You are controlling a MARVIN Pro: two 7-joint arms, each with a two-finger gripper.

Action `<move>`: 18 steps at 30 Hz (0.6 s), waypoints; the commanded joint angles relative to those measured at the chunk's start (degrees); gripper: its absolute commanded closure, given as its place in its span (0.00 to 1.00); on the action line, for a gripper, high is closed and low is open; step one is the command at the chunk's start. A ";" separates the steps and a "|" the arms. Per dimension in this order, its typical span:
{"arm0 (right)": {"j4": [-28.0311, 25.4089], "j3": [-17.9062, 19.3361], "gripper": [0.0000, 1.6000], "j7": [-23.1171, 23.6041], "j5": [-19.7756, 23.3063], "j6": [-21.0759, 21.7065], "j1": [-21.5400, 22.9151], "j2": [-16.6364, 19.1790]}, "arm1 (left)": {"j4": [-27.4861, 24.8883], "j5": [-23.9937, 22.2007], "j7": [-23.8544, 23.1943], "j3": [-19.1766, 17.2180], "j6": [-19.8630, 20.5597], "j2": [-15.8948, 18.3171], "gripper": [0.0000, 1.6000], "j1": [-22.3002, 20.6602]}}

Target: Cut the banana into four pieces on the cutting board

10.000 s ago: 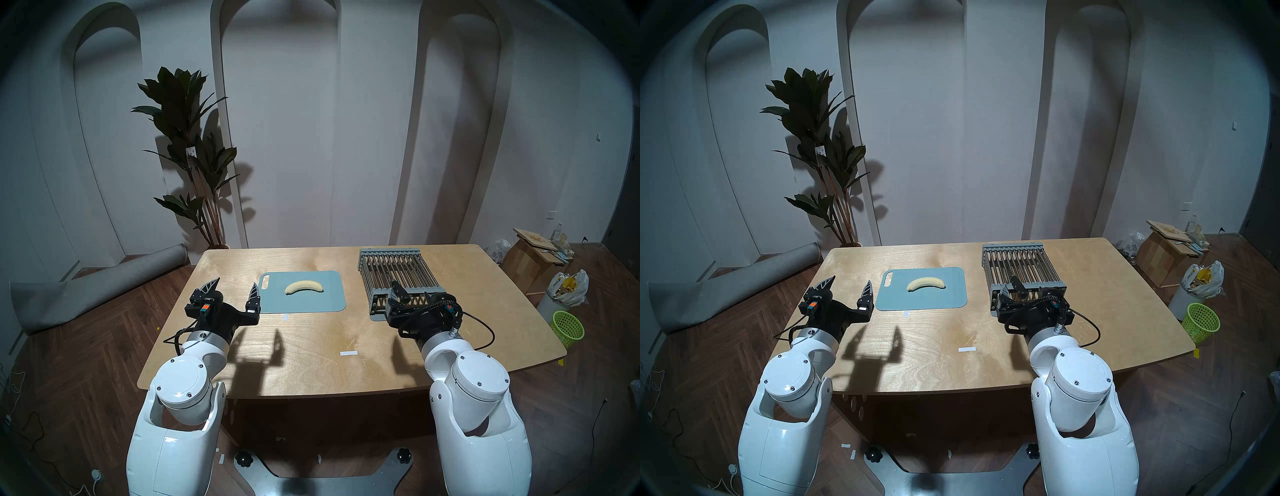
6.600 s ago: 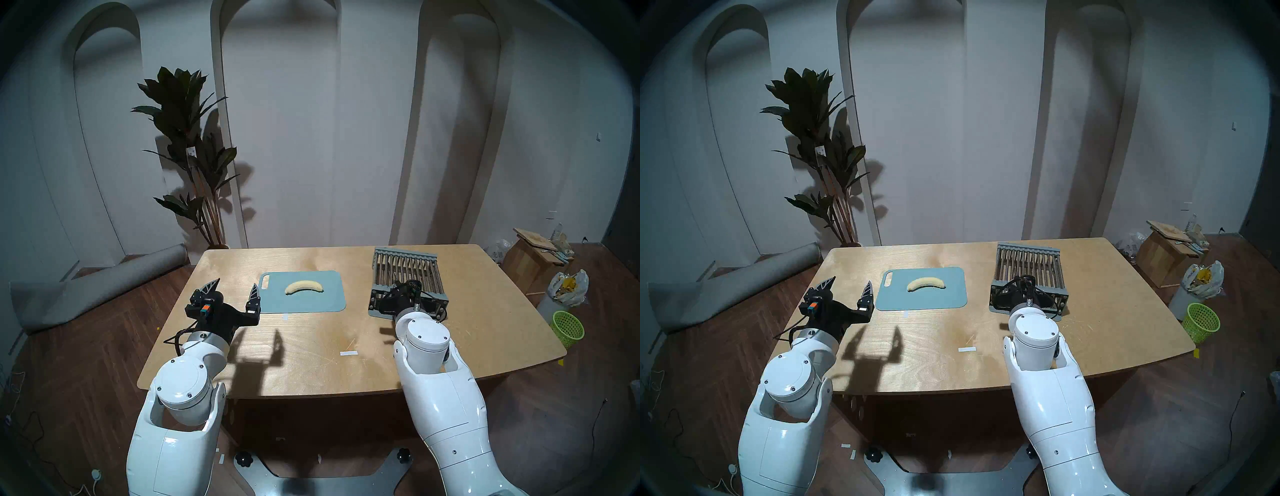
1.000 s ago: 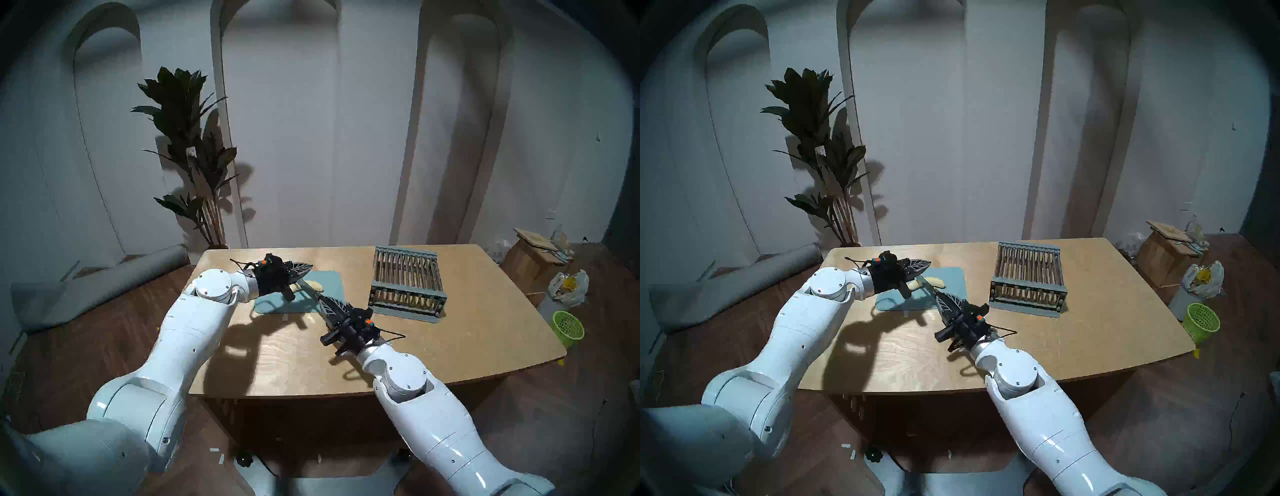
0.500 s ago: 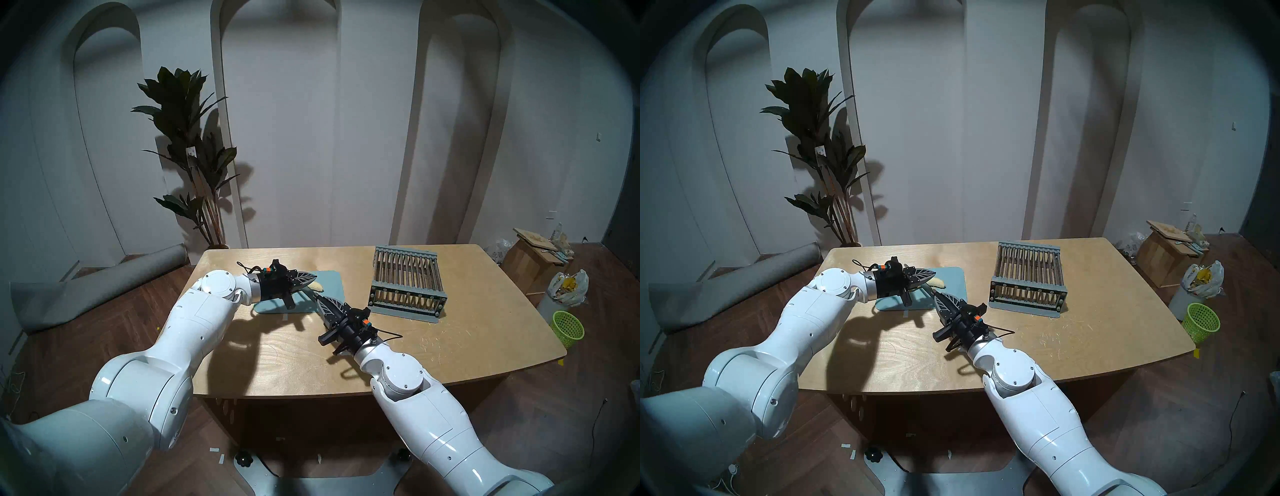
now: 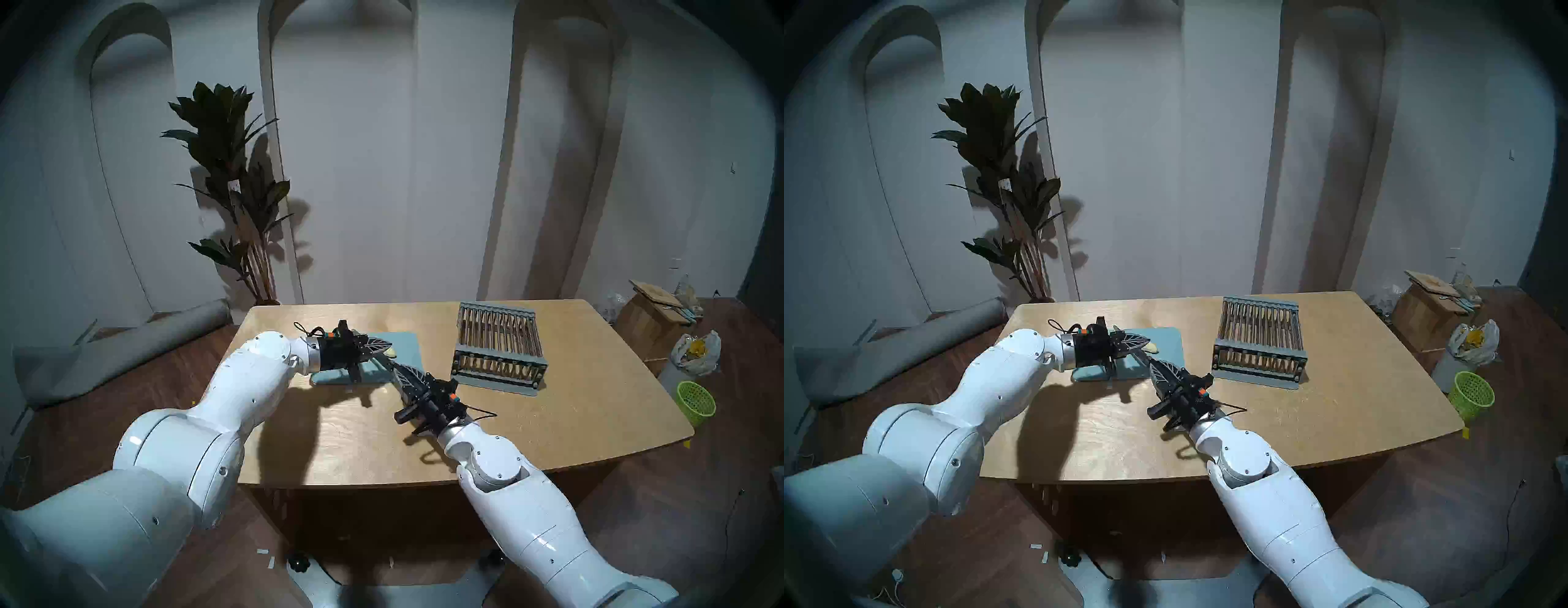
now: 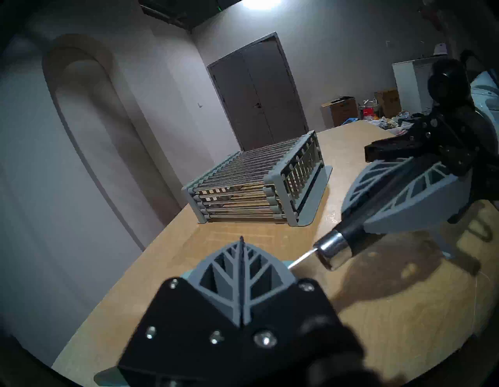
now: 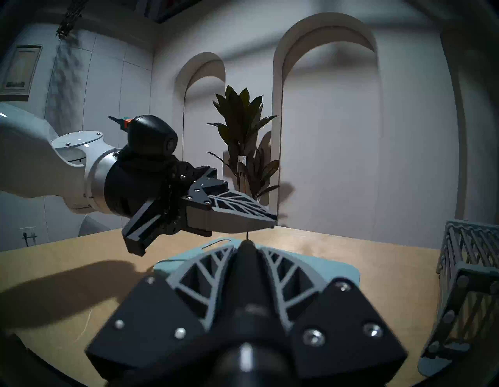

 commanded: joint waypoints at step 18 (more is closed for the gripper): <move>1.74 -0.70 1.00 3.59 3.65 2.78 3.33 -1.96 | 9.59 2.53 -0.86 2.92 -6.28 -1.99 1.00 -6.48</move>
